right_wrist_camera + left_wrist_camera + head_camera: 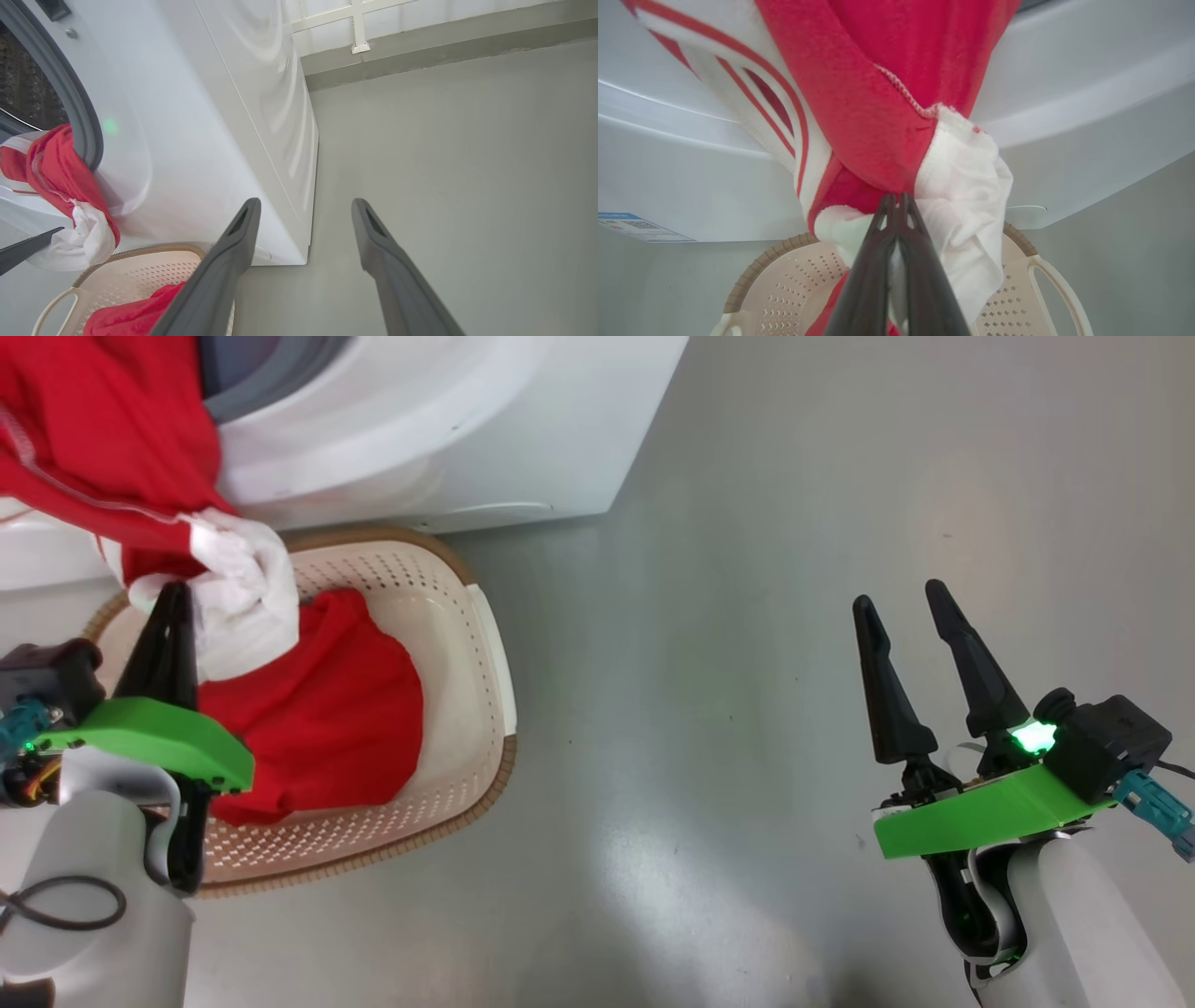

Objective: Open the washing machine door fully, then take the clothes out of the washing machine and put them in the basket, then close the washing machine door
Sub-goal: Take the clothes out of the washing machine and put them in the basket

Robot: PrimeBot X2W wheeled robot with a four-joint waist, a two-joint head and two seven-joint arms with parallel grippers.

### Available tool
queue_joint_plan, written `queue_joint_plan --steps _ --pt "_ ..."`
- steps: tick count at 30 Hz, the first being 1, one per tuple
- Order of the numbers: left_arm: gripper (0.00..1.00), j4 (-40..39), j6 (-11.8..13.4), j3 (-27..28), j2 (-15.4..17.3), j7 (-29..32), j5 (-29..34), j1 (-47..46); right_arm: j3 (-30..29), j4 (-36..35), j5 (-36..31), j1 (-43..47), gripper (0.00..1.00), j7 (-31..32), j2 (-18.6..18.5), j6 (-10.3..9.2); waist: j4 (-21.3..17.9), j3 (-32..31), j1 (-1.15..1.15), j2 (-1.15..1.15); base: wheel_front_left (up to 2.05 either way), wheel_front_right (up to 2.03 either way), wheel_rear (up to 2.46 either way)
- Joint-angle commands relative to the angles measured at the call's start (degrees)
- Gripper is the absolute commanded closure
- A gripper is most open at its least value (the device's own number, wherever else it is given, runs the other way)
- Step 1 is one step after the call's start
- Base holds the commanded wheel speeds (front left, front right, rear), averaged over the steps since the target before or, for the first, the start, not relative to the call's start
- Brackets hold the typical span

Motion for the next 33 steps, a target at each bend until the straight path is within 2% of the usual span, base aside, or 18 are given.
queue_joint_plan --steps 1,15,27,33 --pt "0.00 -1.95 0.03 1.95 1.89 -0.28 -0.32 2.48 1.06 -0.98 -0.94 0.99 0.00 -0.36 -0.01 0.36 0.55 -0.85 0.00 0.00 0.00 0.00 0.00" --pt "0.01 -13.26 0.03 4.50 0.12 -0.28 0.59 9.14 0.79 0.00 -1.63 2.39 0.00 -0.36 -0.01 0.36 2.40 -4.74 0.00 0.00 0.00 0.00 0.00" --pt "0.00 -24.46 0.03 7.63 -2.55 -0.28 4.06 18.90 0.50 0.72 -2.16 4.12 0.00 -0.36 -0.01 0.36 3.41 -7.64 0.00 0.00 0.00 0.00 0.00" --pt "0.00 -29.74 0.03 9.64 -4.42 -0.28 3.89 24.53 0.37 0.67 -2.28 4.27 0.00 -0.36 -0.01 0.36 3.18 -7.90 0.00 0.00 0.00 0.00 0.00"
